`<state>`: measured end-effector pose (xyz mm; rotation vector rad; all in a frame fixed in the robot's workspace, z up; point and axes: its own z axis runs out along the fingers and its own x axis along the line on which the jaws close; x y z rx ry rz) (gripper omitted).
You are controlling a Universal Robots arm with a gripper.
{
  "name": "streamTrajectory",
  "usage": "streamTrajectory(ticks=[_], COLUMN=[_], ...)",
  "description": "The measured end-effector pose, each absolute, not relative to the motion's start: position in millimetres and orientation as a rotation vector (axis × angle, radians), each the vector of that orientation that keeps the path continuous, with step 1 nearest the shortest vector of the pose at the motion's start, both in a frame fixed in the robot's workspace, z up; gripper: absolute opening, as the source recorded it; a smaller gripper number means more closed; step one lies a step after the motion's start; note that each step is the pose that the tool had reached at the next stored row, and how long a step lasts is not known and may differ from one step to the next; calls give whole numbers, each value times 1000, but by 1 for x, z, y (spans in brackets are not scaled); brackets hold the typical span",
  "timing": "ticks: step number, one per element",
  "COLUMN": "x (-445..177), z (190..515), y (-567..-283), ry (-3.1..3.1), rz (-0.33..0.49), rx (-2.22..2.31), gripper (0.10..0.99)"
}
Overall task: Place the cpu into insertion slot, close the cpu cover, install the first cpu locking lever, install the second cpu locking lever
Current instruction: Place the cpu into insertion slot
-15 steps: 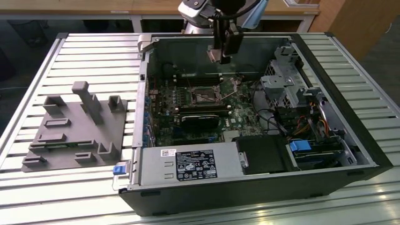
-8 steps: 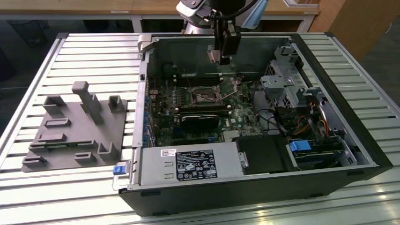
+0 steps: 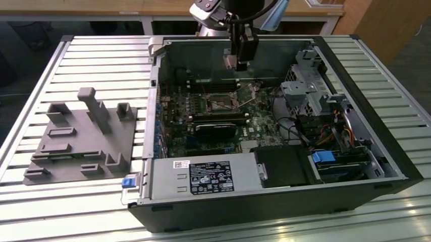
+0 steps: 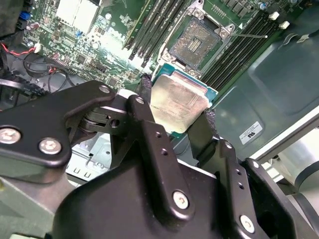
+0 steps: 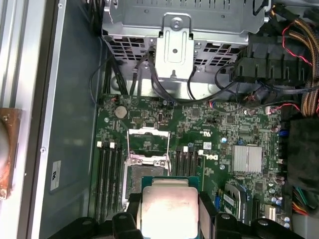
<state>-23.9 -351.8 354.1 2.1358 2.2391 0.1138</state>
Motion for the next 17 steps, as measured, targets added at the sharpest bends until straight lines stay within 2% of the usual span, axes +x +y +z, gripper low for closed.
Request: streamTrajectory(ticks=[17], x=[-24], z=[346], y=[-352], ry=[2239], rz=[114], rx=[2136], gripper=[541])
